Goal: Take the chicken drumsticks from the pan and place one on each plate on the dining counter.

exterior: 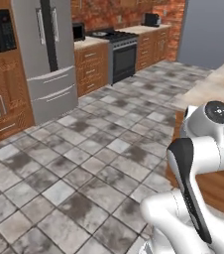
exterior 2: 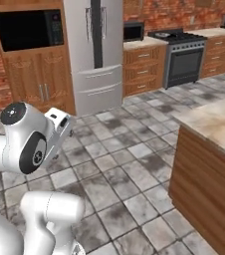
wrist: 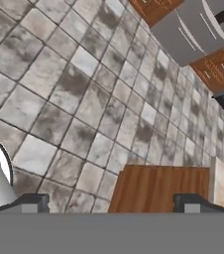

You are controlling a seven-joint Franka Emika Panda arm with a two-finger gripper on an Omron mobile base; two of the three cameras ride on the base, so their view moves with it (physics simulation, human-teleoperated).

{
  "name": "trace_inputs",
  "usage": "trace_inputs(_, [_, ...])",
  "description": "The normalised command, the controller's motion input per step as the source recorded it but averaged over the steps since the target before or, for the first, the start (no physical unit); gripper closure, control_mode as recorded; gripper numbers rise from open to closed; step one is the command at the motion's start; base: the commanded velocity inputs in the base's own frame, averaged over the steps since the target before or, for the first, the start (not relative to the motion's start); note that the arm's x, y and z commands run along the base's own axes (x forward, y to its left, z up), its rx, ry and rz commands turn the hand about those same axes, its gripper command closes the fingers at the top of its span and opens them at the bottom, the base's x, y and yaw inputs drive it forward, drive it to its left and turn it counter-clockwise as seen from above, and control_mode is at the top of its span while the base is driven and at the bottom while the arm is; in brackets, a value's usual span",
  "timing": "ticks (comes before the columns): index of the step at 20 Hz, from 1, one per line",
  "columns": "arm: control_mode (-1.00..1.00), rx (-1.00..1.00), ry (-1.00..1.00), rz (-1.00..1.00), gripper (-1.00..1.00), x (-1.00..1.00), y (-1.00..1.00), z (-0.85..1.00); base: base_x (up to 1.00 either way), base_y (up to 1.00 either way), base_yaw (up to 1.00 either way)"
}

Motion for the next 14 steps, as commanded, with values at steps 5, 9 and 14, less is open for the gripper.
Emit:
trace_inputs(5, [1.00,0.00,0.00,0.00,-1.00,0.00,0.00,0.00,1.00,0.49,-0.31])
trace_inputs(9, [1.00,0.00,0.00,0.00,-1.00,0.00,0.00,0.00,1.00,0.44,-0.34])
trace_inputs(14, [1.00,0.00,0.00,0.00,-1.00,0.00,0.00,0.00,1.00,0.44,-0.32])
